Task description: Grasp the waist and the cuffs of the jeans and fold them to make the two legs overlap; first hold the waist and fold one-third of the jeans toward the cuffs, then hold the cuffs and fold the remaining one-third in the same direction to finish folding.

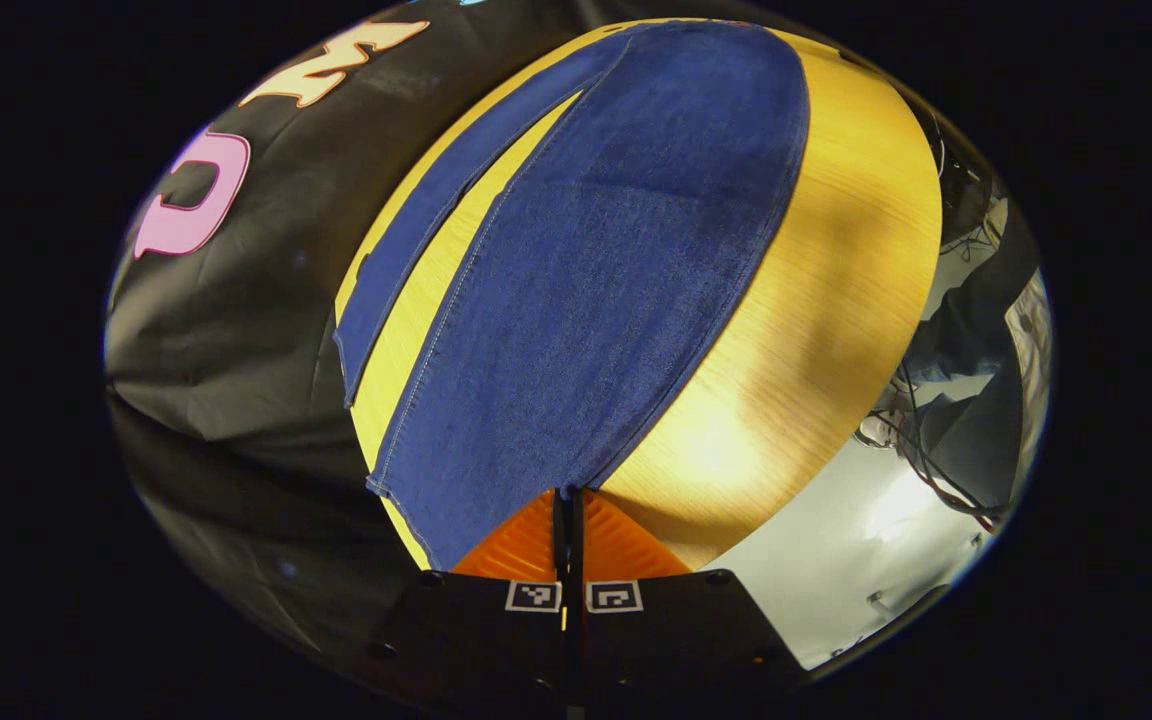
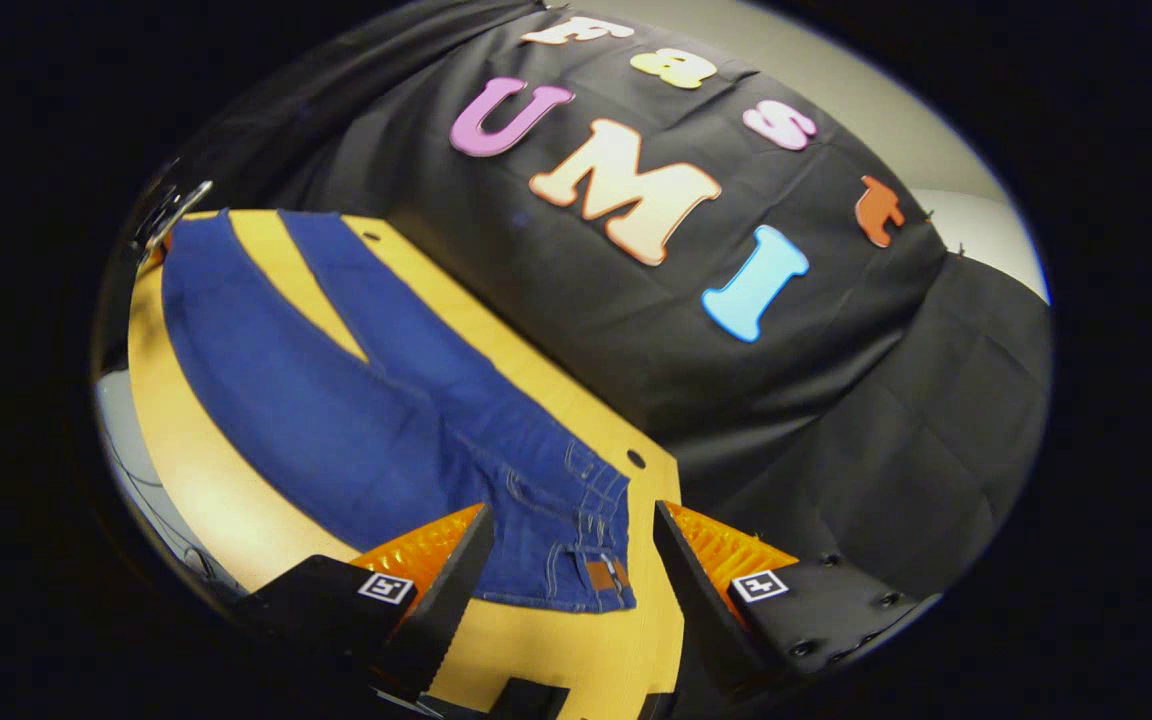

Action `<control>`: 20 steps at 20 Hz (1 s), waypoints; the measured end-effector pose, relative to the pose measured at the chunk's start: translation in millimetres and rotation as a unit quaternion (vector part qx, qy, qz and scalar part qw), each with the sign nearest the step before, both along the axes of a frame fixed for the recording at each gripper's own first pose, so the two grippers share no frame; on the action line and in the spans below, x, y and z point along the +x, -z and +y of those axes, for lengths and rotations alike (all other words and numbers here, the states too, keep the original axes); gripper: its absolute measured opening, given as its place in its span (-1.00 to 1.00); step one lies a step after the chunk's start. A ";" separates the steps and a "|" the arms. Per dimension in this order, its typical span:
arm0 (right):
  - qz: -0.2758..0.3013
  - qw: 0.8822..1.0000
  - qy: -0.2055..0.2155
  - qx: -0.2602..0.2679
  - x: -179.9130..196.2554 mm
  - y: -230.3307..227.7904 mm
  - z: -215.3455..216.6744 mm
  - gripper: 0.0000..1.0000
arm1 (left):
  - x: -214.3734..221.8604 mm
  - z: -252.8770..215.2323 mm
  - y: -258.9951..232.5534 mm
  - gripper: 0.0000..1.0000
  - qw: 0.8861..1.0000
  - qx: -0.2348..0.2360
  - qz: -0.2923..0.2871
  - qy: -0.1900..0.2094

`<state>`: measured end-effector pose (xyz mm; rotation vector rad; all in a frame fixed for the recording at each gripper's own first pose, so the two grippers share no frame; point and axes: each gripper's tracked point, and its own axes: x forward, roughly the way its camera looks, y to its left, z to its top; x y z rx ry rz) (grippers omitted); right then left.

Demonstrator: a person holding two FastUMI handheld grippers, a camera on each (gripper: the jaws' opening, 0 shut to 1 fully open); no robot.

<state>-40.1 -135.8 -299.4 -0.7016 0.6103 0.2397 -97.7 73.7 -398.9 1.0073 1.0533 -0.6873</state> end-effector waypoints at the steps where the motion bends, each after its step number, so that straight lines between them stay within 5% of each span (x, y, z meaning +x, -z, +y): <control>1: 0.012 1.000 -0.004 -0.007 -4.1 9.1 -6.2 0.98 | 1.1 0.8 1.5 -1.00 1.000 0.005 0.002 -0.003; 8: 0.099 0.988 -0.081 -0.092 -22.5 87.6 -40.4 0.99 | 0.1 -0.6 -1.2 -1.00 0.999 0.039 0.009 -0.024; 15: 0.139 0.949 -0.217 -0.181 -29.4 137.7 -31.8 1.00 | 1.1 0.6 -0.8 -1.00 0.996 0.047 0.021 -0.068; 16: 0.141 0.946 -0.225 -0.188 -26.5 144.0 -30.0 0.77 | 1.5 -0.2 -1.6 -1.00 0.996 0.048 0.023 -0.068; 17: 0.140 0.943 -0.231 -0.195 -24.3 148.4 -30.3 0.77 | 1.7 0.0 -1.4 -1.00 0.996 0.051 0.025 -0.066; 18: 0.138 0.940 -0.241 -0.200 -20.6 151.7 -26.5 0.48 | 1.3 -0.5 -1.8 -1.00 0.996 0.053 0.025 -0.063; 19: 0.141 0.936 -0.251 -0.204 -22.0 155.5 -23.7 0.47 | 2.0 -0.5 -0.8 -1.00 0.996 0.055 0.025 -0.062; 20: 0.149 0.932 -0.260 -0.203 -26.2 156.9 -21.7 0.18 | 1.2 0.0 -0.9 -1.00 0.996 0.056 0.025 -0.064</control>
